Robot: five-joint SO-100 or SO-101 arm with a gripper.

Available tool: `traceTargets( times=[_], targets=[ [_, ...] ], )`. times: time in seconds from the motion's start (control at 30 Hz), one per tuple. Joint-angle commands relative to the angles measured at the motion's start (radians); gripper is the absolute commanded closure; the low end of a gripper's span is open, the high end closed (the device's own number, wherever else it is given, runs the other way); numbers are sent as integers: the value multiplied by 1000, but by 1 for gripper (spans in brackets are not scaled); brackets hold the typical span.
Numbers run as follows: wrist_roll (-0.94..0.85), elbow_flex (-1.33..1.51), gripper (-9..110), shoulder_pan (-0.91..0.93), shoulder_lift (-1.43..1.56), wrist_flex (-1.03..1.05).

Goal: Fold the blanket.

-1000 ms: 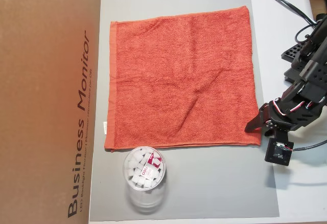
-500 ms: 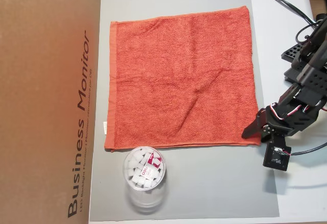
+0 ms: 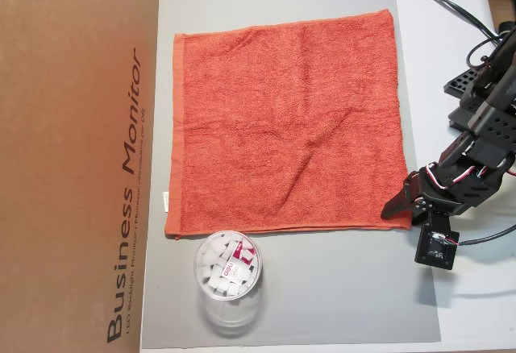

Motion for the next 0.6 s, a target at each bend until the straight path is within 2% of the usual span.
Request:
traceTargets(
  times=[0.0, 0.13, 0.47, 0.57],
  targets=[
    [-2, -18, 88, -5, -2, -2],
    [-2, -18, 93, -3, -2, -6],
    [-2, -18, 94, 12, -2, -3],
    [-2, -18, 99, 14, 6, -9]
  ],
)
